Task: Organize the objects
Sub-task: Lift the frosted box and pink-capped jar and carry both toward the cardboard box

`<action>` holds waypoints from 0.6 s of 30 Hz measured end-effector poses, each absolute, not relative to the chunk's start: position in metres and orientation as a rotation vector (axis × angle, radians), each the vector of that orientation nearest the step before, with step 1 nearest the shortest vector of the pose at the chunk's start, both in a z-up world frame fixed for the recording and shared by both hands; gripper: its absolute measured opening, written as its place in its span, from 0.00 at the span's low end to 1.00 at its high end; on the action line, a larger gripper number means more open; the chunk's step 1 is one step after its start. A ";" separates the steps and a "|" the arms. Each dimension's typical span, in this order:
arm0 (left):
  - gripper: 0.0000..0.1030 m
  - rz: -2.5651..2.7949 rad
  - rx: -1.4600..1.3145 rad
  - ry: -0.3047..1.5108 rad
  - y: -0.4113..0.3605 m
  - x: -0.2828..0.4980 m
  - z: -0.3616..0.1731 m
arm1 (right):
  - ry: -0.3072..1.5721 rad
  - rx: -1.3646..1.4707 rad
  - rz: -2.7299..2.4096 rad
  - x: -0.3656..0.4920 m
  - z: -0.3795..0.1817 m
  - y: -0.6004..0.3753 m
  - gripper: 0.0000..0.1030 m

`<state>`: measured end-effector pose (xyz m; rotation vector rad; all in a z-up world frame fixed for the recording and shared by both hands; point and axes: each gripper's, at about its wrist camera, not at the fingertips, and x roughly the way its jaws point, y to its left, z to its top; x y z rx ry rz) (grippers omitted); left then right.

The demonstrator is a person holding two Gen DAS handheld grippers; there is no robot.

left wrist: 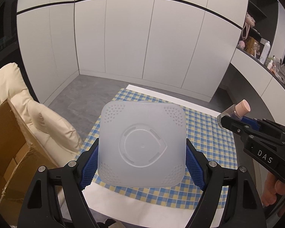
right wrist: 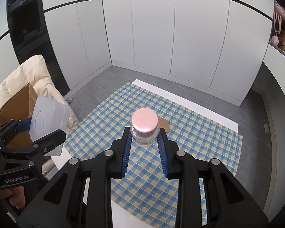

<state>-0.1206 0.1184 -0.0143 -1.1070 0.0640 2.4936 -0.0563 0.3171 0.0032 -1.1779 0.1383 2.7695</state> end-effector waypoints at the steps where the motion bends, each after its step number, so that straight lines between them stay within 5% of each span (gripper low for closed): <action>1: 0.79 2.497 -1.109 0.061 0.116 -0.121 -0.014 | 0.138 -1.179 2.773 -0.058 0.003 0.315 0.28; 18: 0.79 2.560 -1.127 0.026 0.076 -0.123 -0.014 | 0.107 -1.180 2.830 -0.075 0.007 0.282 0.28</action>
